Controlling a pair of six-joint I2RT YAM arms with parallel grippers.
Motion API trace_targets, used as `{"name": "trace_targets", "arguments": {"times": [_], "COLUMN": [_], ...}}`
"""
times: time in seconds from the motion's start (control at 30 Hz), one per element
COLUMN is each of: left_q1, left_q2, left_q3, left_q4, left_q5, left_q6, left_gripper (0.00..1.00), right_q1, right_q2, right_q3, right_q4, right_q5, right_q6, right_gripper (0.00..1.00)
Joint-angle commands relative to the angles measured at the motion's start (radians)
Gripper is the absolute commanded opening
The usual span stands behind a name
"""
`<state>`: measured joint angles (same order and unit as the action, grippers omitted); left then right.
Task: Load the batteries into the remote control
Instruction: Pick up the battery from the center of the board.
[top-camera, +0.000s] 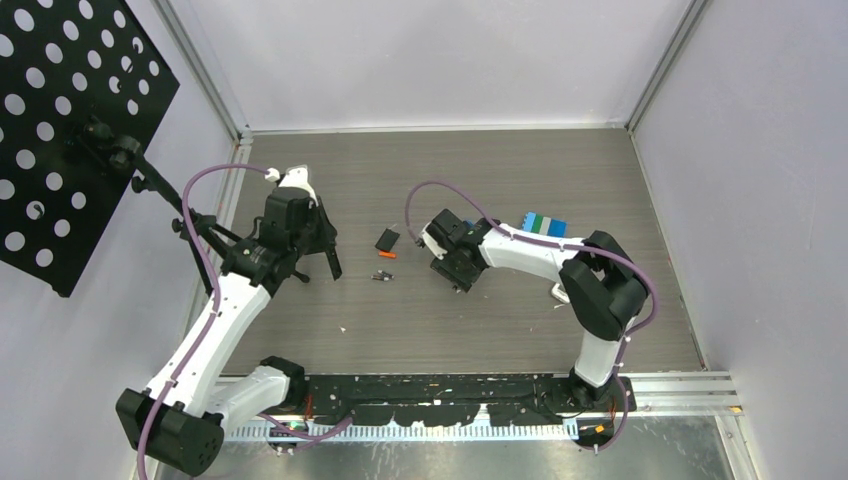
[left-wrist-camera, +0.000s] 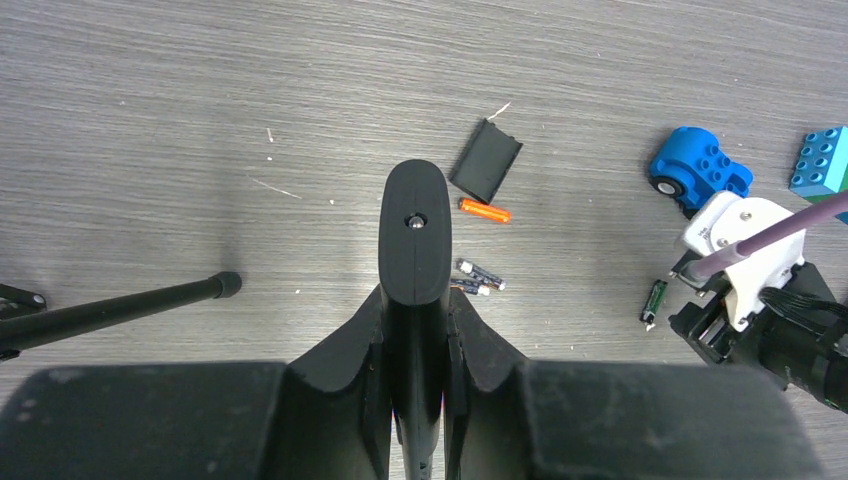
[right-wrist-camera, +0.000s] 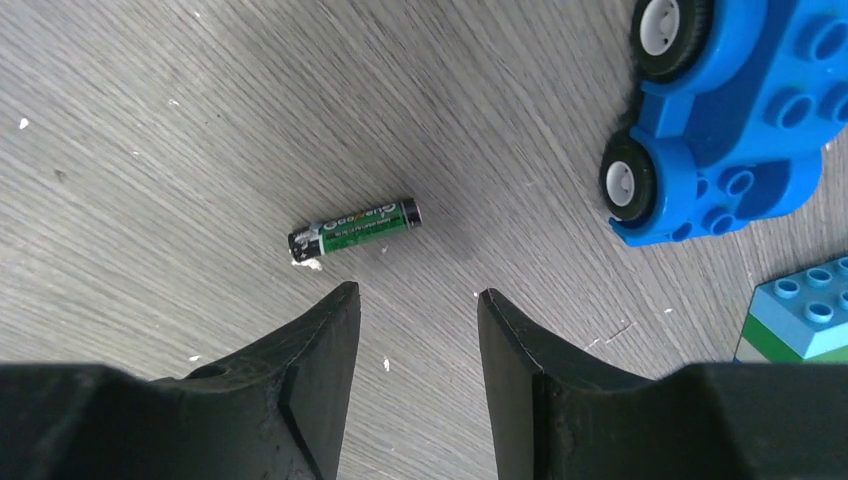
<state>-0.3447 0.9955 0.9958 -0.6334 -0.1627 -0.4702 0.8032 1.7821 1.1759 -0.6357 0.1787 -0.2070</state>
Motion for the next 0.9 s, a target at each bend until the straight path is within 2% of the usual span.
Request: {"name": "trace_targets", "arguments": {"times": [0.0,0.3,0.87], "left_q1": [0.005,0.006,0.006], "left_q2": [0.004,0.013,0.016], "left_q3": [0.023,0.025,0.036], "left_q4": [0.034,0.032,0.019], "left_q5": [0.006,-0.002,-0.015], "left_q6": [0.007,0.010,0.015], "left_gripper": [0.00,0.00,0.00], "right_q1": [-0.001,-0.001,-0.018], "right_q2": [0.028,0.057,0.165], "right_q3": [0.056,0.071,0.174], "right_q4": [0.038,0.050,0.063], "right_q5": [0.004,-0.097,-0.135], "right_q6": [-0.037,-0.088,-0.140], "right_gripper": [0.53,0.53,0.51]}}
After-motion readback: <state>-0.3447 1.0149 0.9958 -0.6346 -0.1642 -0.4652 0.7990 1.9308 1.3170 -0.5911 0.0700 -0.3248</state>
